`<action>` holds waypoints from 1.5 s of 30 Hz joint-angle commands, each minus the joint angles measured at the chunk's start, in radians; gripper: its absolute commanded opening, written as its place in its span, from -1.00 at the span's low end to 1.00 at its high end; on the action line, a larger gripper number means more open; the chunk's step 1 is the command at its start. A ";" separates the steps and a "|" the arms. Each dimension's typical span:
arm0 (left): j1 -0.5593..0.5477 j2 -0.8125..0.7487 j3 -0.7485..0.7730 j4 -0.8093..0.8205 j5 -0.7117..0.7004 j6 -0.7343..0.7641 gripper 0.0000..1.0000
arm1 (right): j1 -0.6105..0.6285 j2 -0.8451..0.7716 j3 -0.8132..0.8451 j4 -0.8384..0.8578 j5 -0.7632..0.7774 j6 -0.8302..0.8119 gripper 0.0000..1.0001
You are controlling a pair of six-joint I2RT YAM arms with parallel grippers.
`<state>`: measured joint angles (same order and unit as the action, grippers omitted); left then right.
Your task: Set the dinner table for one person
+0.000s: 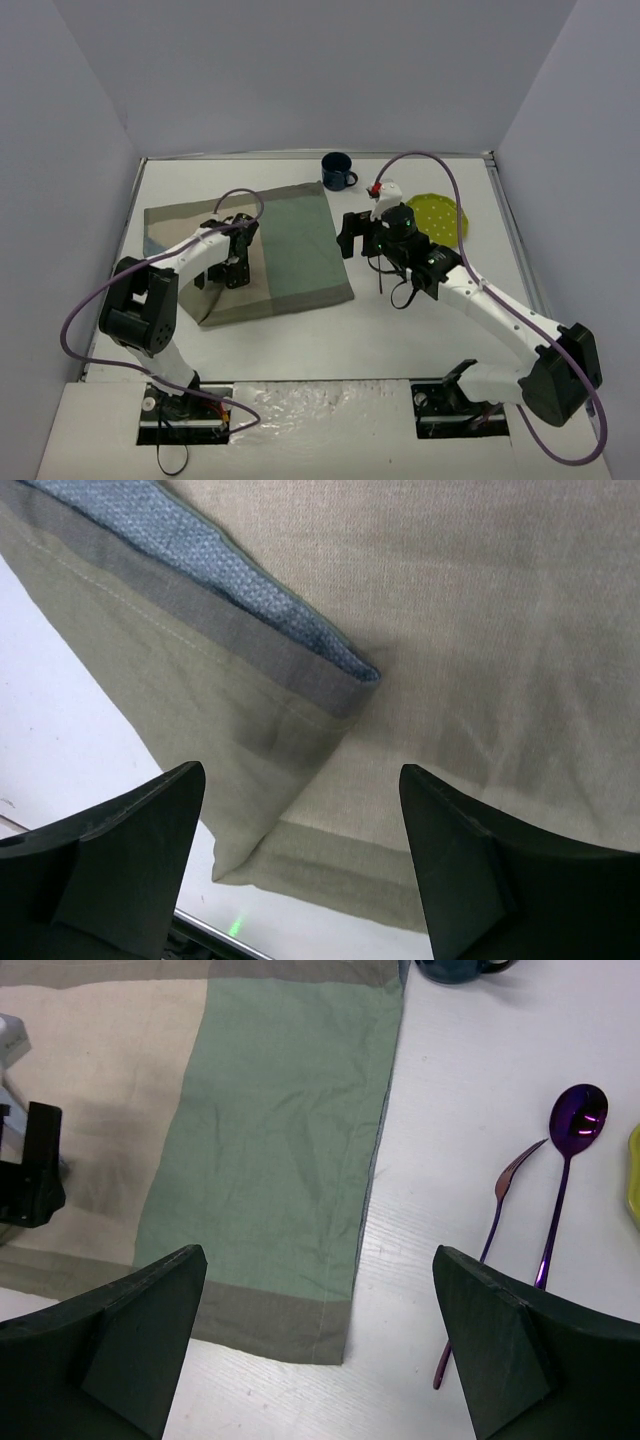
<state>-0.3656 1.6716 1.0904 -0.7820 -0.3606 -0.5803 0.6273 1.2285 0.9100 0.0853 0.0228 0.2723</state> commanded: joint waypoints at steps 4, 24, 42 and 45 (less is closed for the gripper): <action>0.004 0.055 0.048 0.027 -0.069 -0.035 0.38 | -0.003 -0.077 -0.033 0.053 0.029 0.009 0.87; 0.059 0.069 0.093 0.006 -0.169 -0.047 0.03 | -0.003 -0.083 -0.069 0.070 -0.012 -0.011 0.86; 0.310 -0.283 -0.123 -0.090 -0.067 -0.235 -0.79 | -0.003 -0.103 -0.072 0.071 -0.070 -0.007 0.86; 0.441 -0.421 -0.208 -0.091 -0.018 -0.256 -0.67 | -0.003 -0.105 -0.078 0.072 -0.085 -0.005 0.86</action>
<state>-0.0758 1.4360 0.9553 -0.8164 -0.4362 -0.7555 0.6273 1.1562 0.8310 0.0907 -0.0273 0.2685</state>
